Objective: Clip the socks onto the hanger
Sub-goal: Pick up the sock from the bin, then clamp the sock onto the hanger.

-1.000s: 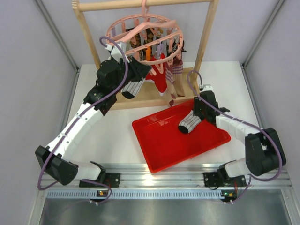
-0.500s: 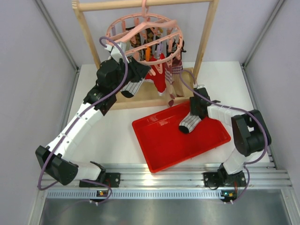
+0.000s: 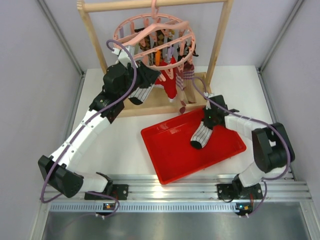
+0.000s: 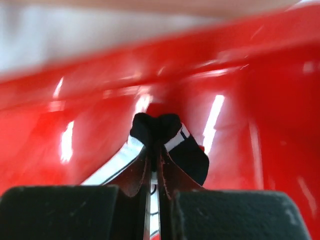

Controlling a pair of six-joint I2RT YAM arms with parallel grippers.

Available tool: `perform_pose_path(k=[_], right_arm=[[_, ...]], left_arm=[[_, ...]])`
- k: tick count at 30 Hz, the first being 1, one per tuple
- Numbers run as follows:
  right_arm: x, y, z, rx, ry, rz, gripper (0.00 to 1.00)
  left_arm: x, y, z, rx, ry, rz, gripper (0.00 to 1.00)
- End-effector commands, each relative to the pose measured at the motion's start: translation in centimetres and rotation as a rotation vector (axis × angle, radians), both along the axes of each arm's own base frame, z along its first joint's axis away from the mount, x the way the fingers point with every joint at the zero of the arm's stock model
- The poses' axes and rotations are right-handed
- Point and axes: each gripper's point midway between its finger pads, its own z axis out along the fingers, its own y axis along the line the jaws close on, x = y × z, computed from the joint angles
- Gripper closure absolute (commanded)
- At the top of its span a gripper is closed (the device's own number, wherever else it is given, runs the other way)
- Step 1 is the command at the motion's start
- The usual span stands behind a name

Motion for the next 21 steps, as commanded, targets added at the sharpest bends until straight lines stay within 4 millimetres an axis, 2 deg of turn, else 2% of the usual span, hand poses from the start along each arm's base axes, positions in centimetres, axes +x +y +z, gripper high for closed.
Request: perform_pose_path(k=[1, 2, 4, 5, 6, 9, 12, 14, 16, 17, 21], right_arm=[[-0.2, 4.0, 6.6, 0.224, -0.193, 0.245, 1.0], [-0.5, 5.4, 9.3, 0.298, -0.282, 0.328, 1.0], [-0.7, 6.4, 11.9, 0.315, -0.377, 0.44, 1.0], [-0.2, 7.3, 14.2, 0.347, -0.461, 0.481, 1.0], [-0.6, 8.0, 16.1, 0.387, -0.508, 0.534, 1.0], [-1.2, 10.3, 20.5, 0.461, -0.632, 0.655, 1.0], [-1.9, 12.5, 24.0, 0.491, -0.729, 0.752, 1.0], [-2.3, 13.8, 26.1, 0.515, -0.788, 0.808, 1.0], [-2.5, 14.6, 27.0, 0.511, -0.821, 0.86, 1.0], [-2.7, 15.1, 28.1, 0.519, -0.843, 0.884, 1.0], [-4.4, 17.0, 29.2, 0.557, -0.839, 0.981, 1.0]], left_arm=[[-0.1, 0.4, 1.6, -0.029, -0.057, -0.001, 1.0], [-0.2, 0.3, 1.6, -0.031, -0.057, -0.008, 1.0], [-0.3, 0.2, 1.7, -0.033, -0.058, -0.015, 1.0], [-0.4, 0.2, 1.8, -0.036, -0.06, -0.024, 1.0], [-0.4, 0.1, 1.7, -0.036, -0.057, -0.025, 1.0], [-0.7, 0.1, 1.9, -0.042, -0.066, -0.042, 1.0], [-1.3, -0.8, 1.9, -0.057, -0.066, -0.104, 1.0], [-1.8, -1.6, 2.0, -0.067, -0.077, -0.165, 1.0], [-2.0, -1.8, 1.8, -0.068, -0.073, -0.182, 1.0], [-2.0, -1.8, 1.6, -0.065, -0.071, -0.184, 1.0], [-1.9, -1.6, 1.3, -0.061, -0.065, -0.184, 1.0]])
